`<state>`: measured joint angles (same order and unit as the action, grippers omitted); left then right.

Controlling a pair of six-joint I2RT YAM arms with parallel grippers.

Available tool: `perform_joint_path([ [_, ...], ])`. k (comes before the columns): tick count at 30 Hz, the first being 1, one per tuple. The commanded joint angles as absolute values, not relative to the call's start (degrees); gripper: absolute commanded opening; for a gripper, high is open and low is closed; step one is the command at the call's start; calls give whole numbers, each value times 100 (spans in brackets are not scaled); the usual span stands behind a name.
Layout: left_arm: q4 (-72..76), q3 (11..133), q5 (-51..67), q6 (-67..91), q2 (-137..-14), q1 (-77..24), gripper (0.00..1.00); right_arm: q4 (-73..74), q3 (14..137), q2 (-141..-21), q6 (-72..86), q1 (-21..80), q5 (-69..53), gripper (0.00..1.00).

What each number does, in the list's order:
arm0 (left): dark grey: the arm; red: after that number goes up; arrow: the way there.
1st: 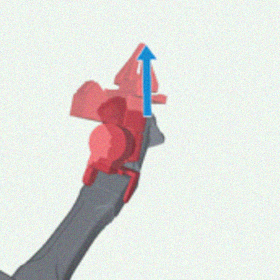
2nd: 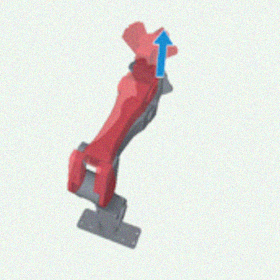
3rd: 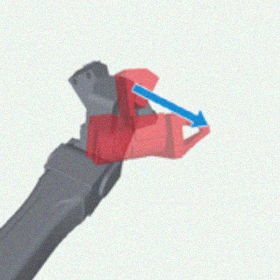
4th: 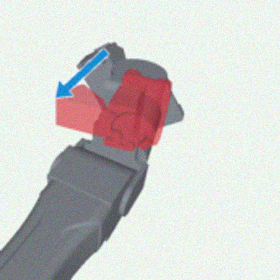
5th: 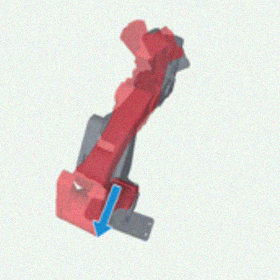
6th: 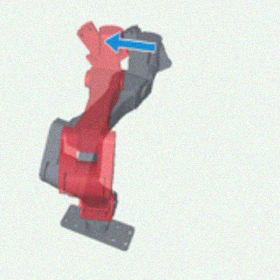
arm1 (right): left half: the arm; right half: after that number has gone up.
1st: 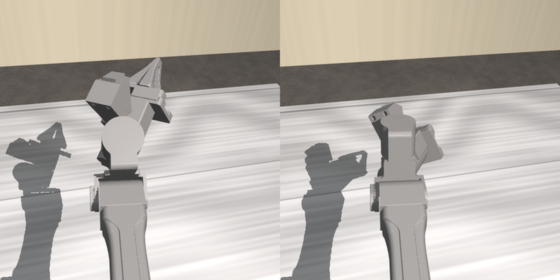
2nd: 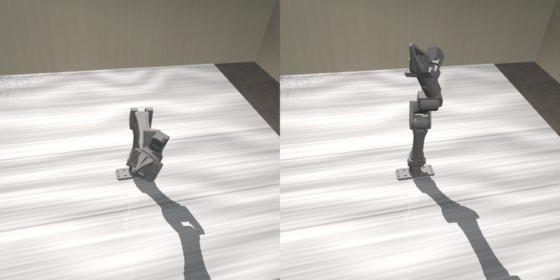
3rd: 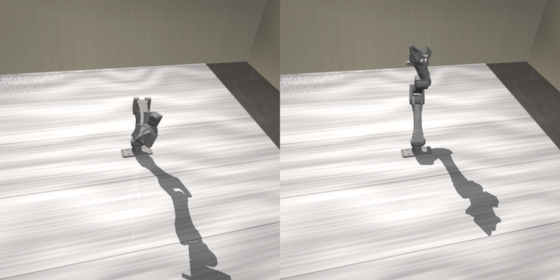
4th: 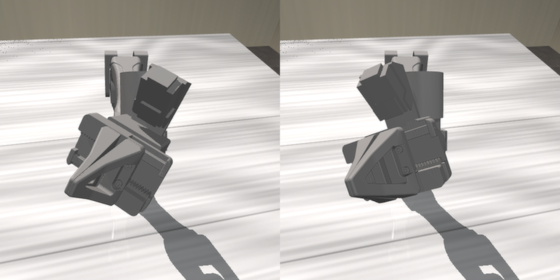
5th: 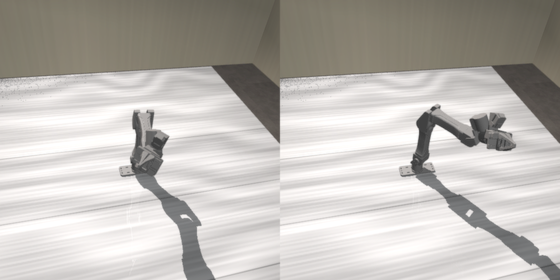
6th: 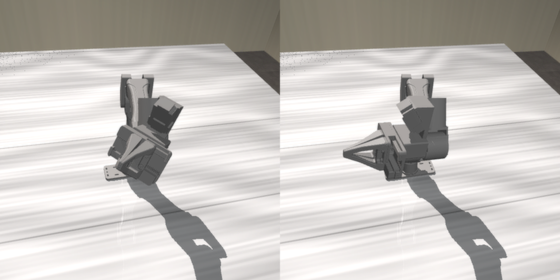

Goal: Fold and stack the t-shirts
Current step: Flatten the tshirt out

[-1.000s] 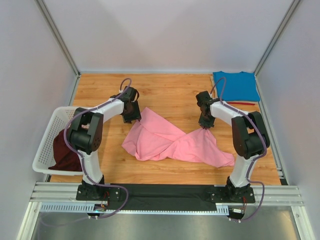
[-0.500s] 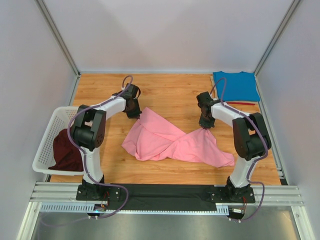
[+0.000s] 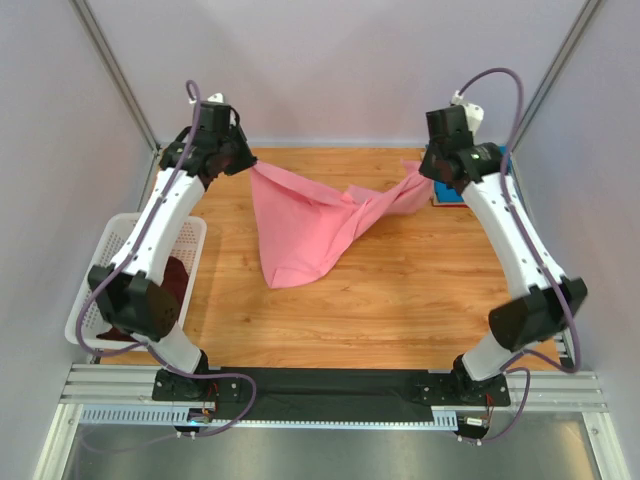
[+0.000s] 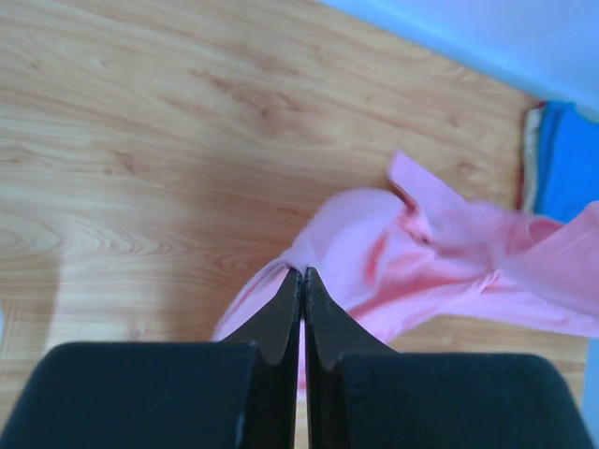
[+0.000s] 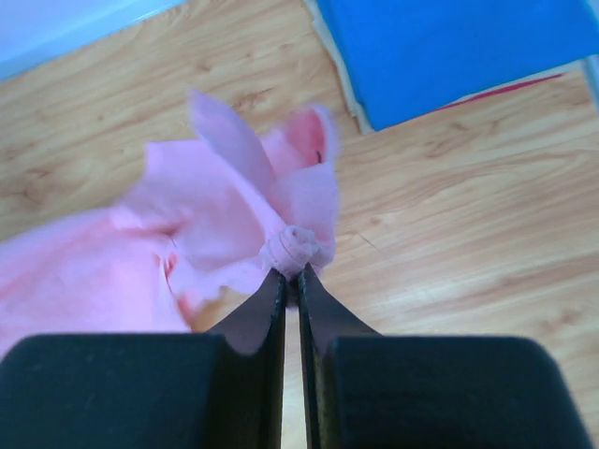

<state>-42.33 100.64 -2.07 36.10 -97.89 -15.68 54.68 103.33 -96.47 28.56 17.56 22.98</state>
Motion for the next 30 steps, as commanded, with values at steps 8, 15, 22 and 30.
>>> perform_joint_path([
  [8,-3877,7230,193,3665,-7736,-1556,0,6584,6692,-7042,3856,1749,1804,3],
  [15,-3612,6206,518,3314,-7462,-1556,0,6099,4763,-6468,4474,1740,1213,28],
  [22,-3805,6065,325,3138,-7313,-1547,0,5600,6175,-7127,3965,1731,1380,37],
  [30,-3710,5740,474,3102,-7129,-1547,0,4801,8117,-9226,3166,1459,950,44],
])
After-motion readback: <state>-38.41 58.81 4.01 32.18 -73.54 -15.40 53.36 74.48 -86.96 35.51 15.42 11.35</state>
